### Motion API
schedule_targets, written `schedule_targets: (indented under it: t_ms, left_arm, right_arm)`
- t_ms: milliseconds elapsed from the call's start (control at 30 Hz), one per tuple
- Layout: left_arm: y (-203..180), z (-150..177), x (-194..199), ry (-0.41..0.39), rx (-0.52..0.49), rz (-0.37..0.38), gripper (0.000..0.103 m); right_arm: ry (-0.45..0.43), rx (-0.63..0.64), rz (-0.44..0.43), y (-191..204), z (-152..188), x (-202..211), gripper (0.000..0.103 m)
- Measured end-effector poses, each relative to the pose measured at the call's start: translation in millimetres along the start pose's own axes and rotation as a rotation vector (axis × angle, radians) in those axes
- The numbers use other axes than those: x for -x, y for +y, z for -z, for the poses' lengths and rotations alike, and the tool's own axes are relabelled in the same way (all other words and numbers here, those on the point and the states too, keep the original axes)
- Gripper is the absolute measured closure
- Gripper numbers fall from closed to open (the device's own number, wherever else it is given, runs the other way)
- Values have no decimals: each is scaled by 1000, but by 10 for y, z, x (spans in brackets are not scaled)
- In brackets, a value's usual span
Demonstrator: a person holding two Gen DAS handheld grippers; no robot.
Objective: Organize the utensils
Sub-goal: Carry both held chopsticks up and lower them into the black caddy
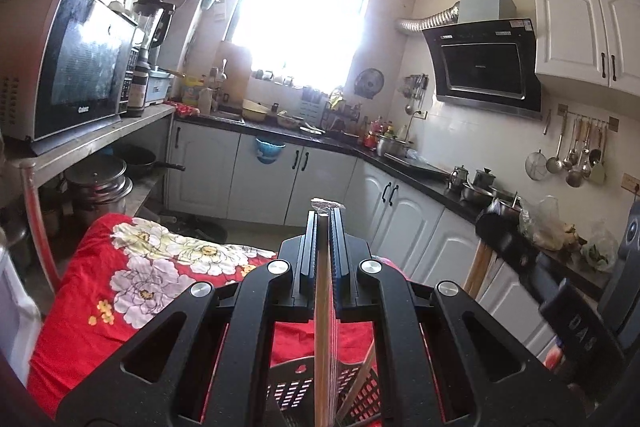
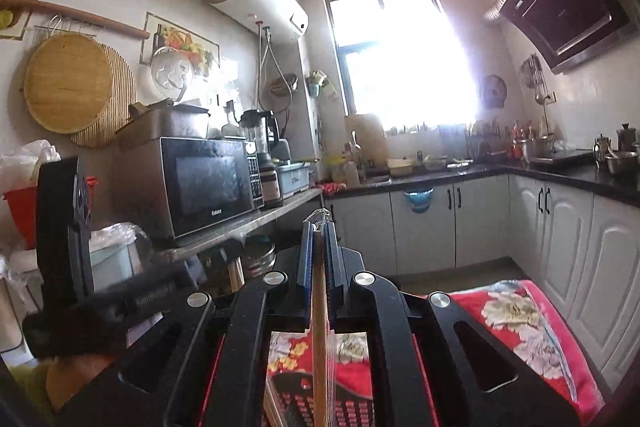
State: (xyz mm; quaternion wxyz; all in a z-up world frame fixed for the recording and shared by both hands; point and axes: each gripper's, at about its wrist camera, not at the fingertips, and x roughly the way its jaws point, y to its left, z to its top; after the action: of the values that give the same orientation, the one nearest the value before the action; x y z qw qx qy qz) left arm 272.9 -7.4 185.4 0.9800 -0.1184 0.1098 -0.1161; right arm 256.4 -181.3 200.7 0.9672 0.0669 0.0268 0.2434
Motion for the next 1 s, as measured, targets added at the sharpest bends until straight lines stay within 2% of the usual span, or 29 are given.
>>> schedule_targets:
  t_ms: [267, 800, 1000]
  left_arm:
    - [67, 200, -143, 4, -3, -12, 100]
    - [175, 572, -292, 48, -13, 2, 100]
    - [210, 648, -253, 71, 5, 15, 100]
  right_arm:
    - [-22, 27, 32, -80, 79, -223, 97]
    - [45, -52, 45, -220, 752, -488, 97]
    - [70, -84, 41, -251, 867, -453, 95]
